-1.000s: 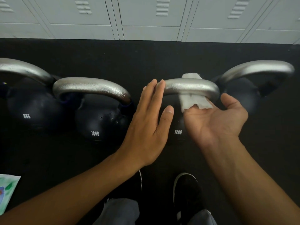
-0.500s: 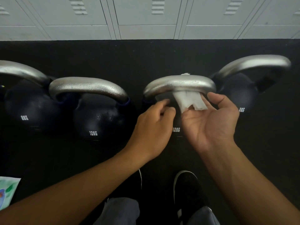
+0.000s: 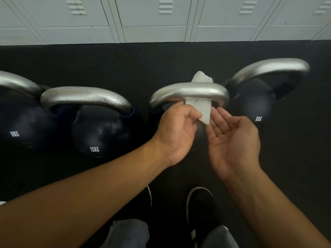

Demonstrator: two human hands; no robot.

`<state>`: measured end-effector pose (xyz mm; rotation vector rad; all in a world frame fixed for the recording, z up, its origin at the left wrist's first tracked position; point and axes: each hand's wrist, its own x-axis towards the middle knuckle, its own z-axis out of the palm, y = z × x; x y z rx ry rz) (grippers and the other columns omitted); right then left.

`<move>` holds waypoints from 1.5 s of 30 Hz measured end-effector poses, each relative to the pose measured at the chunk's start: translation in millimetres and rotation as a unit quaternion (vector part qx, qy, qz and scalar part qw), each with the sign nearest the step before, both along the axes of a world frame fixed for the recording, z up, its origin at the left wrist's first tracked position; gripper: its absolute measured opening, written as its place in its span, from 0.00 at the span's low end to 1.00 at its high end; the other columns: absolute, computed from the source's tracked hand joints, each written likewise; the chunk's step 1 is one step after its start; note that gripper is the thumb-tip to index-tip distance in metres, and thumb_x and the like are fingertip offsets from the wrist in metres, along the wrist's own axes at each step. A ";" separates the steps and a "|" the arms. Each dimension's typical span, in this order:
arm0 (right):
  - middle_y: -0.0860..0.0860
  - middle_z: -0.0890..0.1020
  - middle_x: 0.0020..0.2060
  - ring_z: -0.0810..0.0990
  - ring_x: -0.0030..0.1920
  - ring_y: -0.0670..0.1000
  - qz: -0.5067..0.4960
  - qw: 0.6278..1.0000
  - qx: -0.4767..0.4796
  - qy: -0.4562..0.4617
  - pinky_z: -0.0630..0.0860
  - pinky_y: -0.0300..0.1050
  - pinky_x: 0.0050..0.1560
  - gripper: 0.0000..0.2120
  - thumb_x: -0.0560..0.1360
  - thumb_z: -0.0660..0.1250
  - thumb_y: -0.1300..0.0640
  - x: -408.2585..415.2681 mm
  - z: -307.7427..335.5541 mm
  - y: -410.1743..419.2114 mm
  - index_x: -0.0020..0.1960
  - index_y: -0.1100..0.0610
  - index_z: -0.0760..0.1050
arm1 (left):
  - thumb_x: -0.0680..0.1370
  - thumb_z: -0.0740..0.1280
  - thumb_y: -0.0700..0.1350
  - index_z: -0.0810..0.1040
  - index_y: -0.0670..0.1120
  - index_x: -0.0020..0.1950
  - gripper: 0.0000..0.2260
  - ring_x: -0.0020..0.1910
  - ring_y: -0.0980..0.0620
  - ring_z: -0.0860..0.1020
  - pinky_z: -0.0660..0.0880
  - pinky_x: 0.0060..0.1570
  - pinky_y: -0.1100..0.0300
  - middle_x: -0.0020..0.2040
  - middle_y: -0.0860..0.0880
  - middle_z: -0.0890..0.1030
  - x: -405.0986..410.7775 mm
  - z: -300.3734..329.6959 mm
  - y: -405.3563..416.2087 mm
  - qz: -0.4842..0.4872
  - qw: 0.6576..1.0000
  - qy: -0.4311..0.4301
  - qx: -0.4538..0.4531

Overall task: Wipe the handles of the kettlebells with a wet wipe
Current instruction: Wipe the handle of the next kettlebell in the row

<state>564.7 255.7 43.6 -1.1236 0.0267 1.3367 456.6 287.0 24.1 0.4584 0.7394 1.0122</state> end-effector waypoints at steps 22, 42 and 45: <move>0.46 0.86 0.61 0.81 0.65 0.47 0.089 0.959 -0.003 -0.270 0.73 0.54 0.73 0.22 0.82 0.52 0.50 21.4 -21.5 39.3 0.62 0.47 0.85 | 0.69 0.61 0.31 0.73 0.52 0.71 0.32 0.72 0.47 0.74 0.69 0.72 0.55 0.68 0.47 0.80 12.2 -3.0 -16.9 -0.087 0.983 0.115 0.115; 0.46 0.88 0.54 0.84 0.61 0.45 0.127 0.939 0.060 -0.314 0.76 0.51 0.70 0.24 0.85 0.48 0.58 43.1 -24.9 35.8 0.59 0.51 0.84 | 0.68 0.65 0.35 0.69 0.56 0.71 0.32 0.72 0.57 0.73 0.69 0.71 0.59 0.70 0.51 0.78 21.6 -13.3 -10.1 -0.162 0.929 0.277 0.184; 0.49 0.87 0.58 0.83 0.65 0.48 0.145 0.942 0.082 -0.291 0.74 0.53 0.73 0.25 0.84 0.48 0.58 48.5 -31.3 39.0 0.64 0.55 0.83 | 0.66 0.68 0.43 0.71 0.47 0.68 0.28 0.70 0.44 0.74 0.70 0.72 0.40 0.67 0.41 0.78 20.7 -14.0 1.2 -0.172 0.910 0.333 0.179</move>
